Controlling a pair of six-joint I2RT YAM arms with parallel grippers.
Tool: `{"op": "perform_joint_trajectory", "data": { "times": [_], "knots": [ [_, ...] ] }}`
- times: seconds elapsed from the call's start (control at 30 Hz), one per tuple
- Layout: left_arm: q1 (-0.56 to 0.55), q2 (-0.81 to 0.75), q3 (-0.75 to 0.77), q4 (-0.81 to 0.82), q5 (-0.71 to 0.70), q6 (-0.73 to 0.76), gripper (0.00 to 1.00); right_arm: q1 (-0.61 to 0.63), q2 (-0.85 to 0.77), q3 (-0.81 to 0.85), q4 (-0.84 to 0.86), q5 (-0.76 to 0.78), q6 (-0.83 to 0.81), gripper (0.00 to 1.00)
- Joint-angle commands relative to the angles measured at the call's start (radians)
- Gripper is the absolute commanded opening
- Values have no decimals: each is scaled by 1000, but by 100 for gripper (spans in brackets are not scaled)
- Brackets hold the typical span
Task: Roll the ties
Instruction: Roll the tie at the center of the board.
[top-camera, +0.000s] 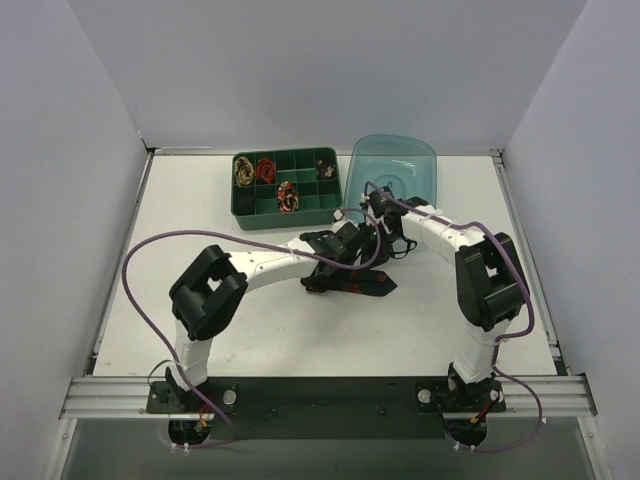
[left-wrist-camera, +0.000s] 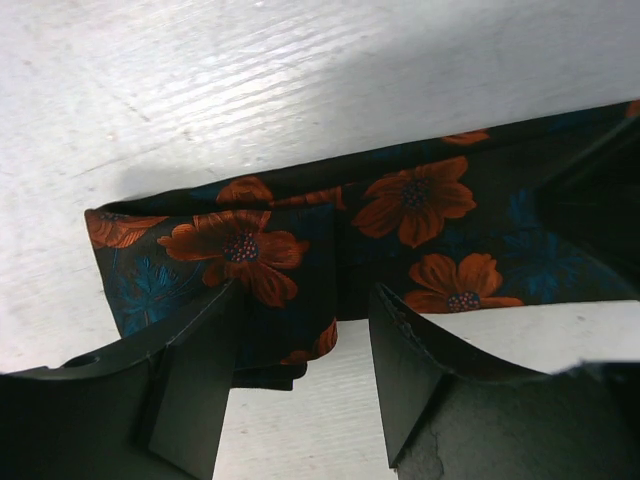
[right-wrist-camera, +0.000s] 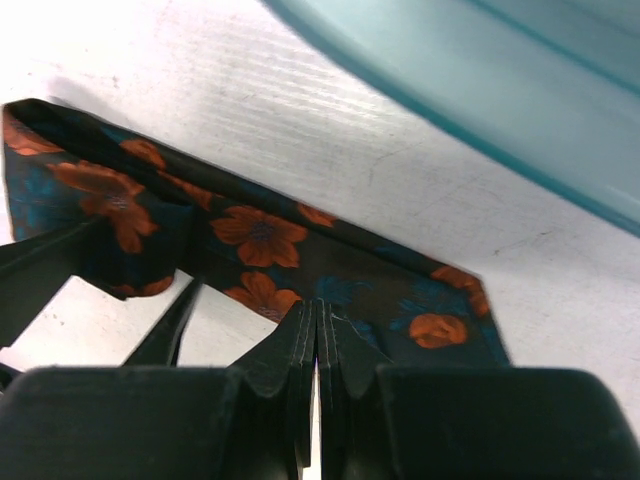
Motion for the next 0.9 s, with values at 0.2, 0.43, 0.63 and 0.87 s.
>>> {"op": "perform_joint_trajectory", "data": {
  "times": [0.2, 0.43, 0.63, 0.87],
  "knots": [
    [62, -251, -206, 331, 182, -36, 63, 26, -43, 48, -24, -54, -12, 0],
    [158, -441, -355, 393, 267, -43, 62, 72, 26, 164, -24, -58, -23, 0],
    [187, -533, -488, 428, 338, -57, 21, 95, 167, 304, -29, -62, -17, 0],
    [143, -568, -663, 511, 398, -109, 0, 117, 276, 395, -38, -68, -23, 0]
  ]
}}
